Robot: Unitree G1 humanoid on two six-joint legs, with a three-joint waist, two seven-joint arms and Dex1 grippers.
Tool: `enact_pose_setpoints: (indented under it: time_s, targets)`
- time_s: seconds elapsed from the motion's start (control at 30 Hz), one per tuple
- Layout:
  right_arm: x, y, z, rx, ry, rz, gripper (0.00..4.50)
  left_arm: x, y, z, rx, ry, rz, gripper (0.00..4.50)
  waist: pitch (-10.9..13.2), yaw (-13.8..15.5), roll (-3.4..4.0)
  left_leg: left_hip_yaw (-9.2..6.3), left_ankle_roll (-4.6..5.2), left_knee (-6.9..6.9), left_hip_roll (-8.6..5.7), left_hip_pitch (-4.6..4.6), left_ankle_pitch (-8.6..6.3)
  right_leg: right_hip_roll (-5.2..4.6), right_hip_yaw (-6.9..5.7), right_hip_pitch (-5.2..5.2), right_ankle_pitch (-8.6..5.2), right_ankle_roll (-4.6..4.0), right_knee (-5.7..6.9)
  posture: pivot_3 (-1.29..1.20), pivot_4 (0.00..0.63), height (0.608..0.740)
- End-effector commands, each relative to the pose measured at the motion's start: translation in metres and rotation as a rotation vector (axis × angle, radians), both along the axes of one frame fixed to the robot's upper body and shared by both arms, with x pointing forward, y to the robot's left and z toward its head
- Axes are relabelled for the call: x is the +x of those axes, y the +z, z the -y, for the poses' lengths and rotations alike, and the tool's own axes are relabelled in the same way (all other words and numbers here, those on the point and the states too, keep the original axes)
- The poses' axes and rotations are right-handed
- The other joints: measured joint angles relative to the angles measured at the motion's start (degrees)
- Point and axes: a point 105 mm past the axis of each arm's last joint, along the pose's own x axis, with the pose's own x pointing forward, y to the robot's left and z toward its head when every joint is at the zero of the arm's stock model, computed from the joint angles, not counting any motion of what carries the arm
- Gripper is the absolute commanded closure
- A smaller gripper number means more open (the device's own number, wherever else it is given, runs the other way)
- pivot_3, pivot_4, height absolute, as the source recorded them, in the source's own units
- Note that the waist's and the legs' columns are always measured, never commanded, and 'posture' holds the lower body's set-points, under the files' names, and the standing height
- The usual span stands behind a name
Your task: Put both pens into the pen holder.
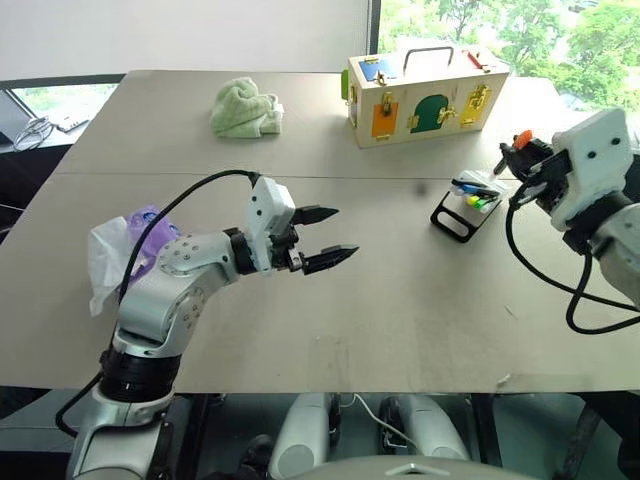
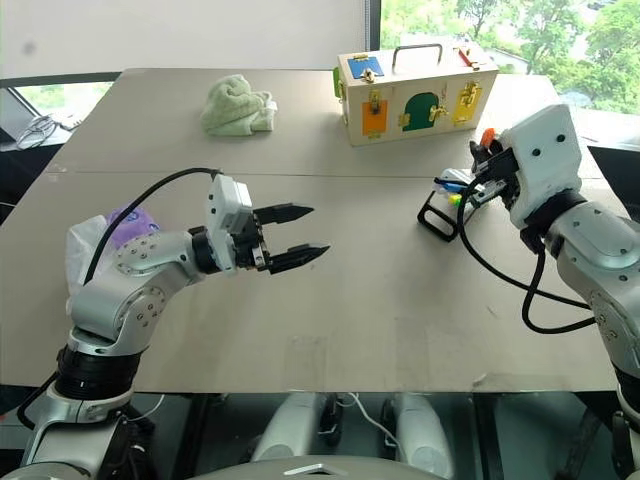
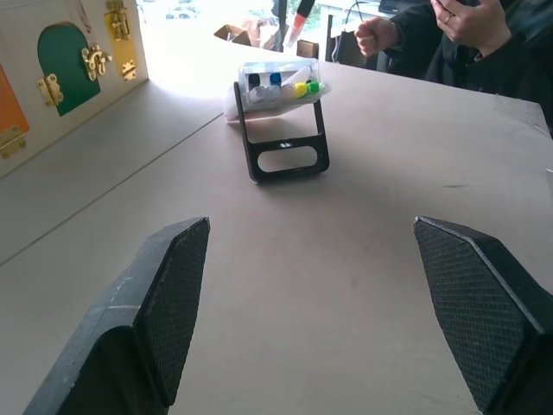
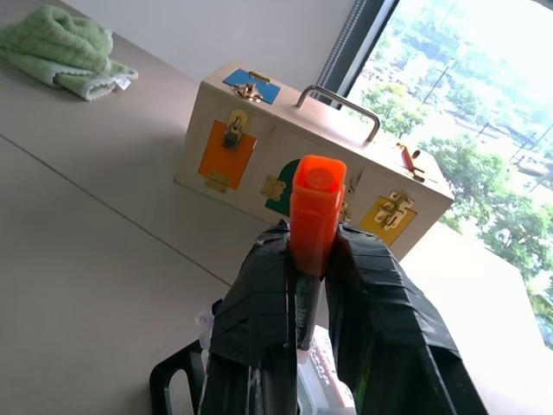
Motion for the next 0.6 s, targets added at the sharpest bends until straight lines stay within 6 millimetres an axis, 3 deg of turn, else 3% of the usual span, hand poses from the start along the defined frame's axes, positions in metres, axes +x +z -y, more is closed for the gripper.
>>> enact_pose_setpoints:
  time_s: [0.03, 0.43, 0.5, 0.6]
  targets:
    - [-0.003, 0.002, -0.002, -0.017, 0.01, 0.032, 4.44, -0.003, 0.009, 0.002, -0.009, -0.007, 0.053, 0.59, 0.0, 0.0, 0.0, 0.01, 0.0, 0.0, 0.0, 0.0, 0.0, 0.0, 0.0, 0.0, 0.0, 0.0, 0.0, 0.0, 0.15, 0.74]
    - [-0.02, 0.005, -0.02, -0.021, 0.107, 0.019, 4.44, -0.009, 0.013, 0.001, -0.029, -0.038, 0.044, 0.59, 0.0, 0.0, 0.0, 0.0, -0.01, 0.01, 0.01, 0.03, 0.01, 0.0, 0.01, 0.01, 0.0, -0.01, 0.03, 0.0, 0.15, 0.74]
    - [-0.02, 0.003, -0.02, -0.033, 0.105, 0.015, 4.44, -0.01, 0.014, 0.002, -0.031, -0.047, 0.043, 0.01, 0.0, 0.0, 0.0, 0.0, -0.01, 0.02, 0.01, 0.03, 0.01, 0.0, 0.01, 0.01, 0.0, 0.0, 0.03, 0.0, 0.15, 0.74]
    - [-0.02, 0.002, -0.02, -0.074, 0.087, 0.037, 4.44, -0.009, 0.016, 0.003, -0.037, -0.027, 0.068, 0.0, 0.0, 0.0, 0.0, 0.0, -0.01, 0.03, 0.01, 0.03, 0.01, -0.01, 0.01, 0.02, 0.0, 0.0, 0.02, 0.0, 0.15, 0.74]
